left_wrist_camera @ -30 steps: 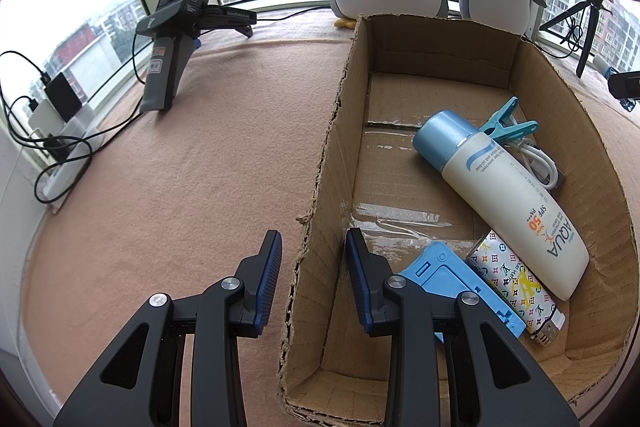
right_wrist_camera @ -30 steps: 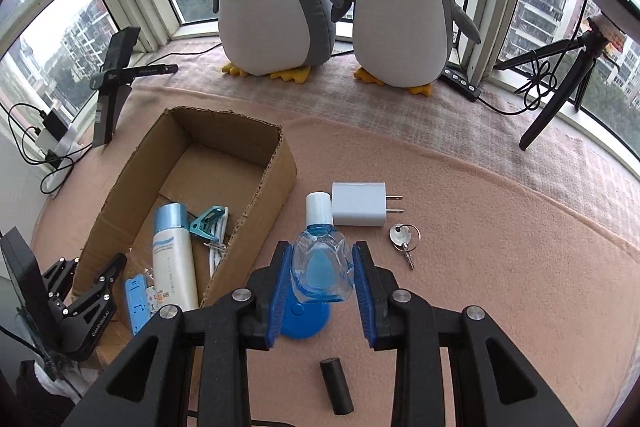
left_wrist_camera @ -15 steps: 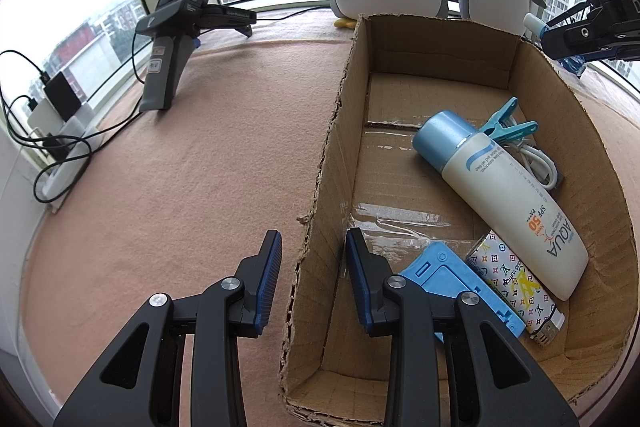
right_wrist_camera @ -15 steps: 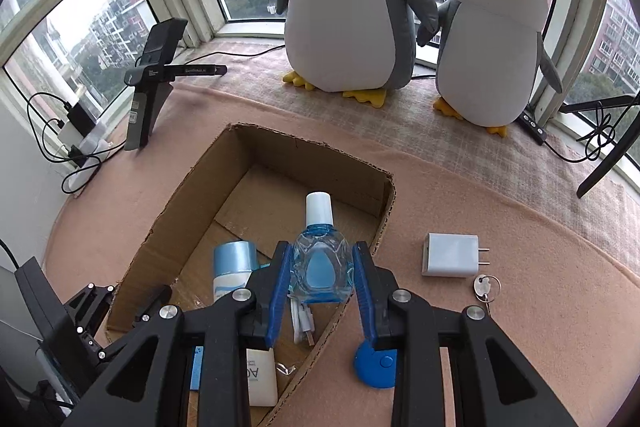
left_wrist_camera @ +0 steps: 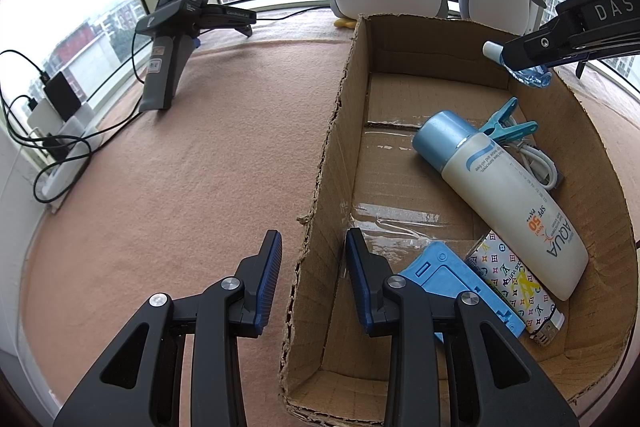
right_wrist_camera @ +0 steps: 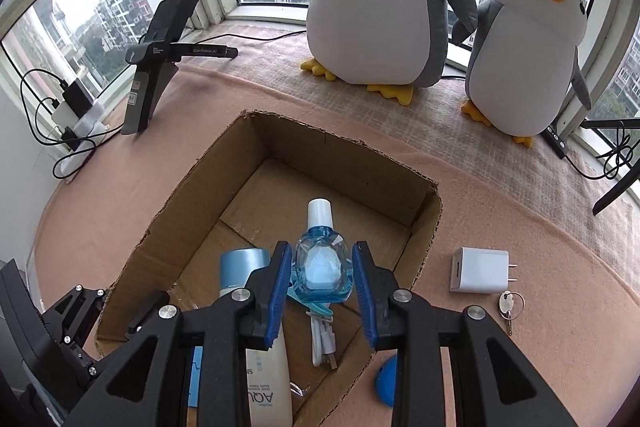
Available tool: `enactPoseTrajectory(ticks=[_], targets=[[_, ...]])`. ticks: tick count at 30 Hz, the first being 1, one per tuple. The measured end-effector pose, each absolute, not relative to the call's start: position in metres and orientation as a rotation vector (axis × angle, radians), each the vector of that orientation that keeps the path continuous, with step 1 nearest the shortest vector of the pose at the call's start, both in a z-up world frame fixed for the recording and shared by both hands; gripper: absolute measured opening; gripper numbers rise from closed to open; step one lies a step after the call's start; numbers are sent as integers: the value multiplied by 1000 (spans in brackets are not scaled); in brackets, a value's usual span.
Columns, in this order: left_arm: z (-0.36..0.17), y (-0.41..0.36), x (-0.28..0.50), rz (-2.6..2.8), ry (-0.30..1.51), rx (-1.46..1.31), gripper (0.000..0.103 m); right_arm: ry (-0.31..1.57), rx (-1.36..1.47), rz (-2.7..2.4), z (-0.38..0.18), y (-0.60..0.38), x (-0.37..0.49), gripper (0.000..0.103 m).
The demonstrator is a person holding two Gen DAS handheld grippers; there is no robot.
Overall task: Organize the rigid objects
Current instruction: 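Carry the eye-drop bottle into the box and release it, then move the right tool to the keys and close on the key ring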
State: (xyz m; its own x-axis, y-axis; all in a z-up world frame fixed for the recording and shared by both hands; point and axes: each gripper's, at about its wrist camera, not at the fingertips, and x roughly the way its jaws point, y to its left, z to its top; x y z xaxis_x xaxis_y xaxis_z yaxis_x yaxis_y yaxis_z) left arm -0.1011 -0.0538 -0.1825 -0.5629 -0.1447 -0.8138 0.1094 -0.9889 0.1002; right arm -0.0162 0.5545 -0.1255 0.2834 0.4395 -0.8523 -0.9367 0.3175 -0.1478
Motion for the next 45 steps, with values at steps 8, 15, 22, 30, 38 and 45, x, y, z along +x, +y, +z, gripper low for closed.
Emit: enactPoseTrajectory(ticks=[8, 15, 22, 30, 38, 45], targets=[[-182, -53, -101, -2657, -58, 1387, 31, 752, -741, 1036, -115, 552, -18, 65], [-183, -53, -101, -2657, -59, 1387, 31, 742, -750, 1024, -113, 549, -19, 65], [-183, -53, -101, -2657, -59, 1387, 31, 746, -755, 1011, -112, 543, -17, 65], [-183, -53, -101, -2657, -59, 1387, 31, 753, -749, 981, -110, 527, -5, 65], [-183, -53, -101, -2656, -58, 1386, 31, 795, -695, 920, -101, 497, 31, 65], [-183, -53, -101, -2656, -59, 1387, 31, 883, -603, 851, -98, 465, 78, 65]])
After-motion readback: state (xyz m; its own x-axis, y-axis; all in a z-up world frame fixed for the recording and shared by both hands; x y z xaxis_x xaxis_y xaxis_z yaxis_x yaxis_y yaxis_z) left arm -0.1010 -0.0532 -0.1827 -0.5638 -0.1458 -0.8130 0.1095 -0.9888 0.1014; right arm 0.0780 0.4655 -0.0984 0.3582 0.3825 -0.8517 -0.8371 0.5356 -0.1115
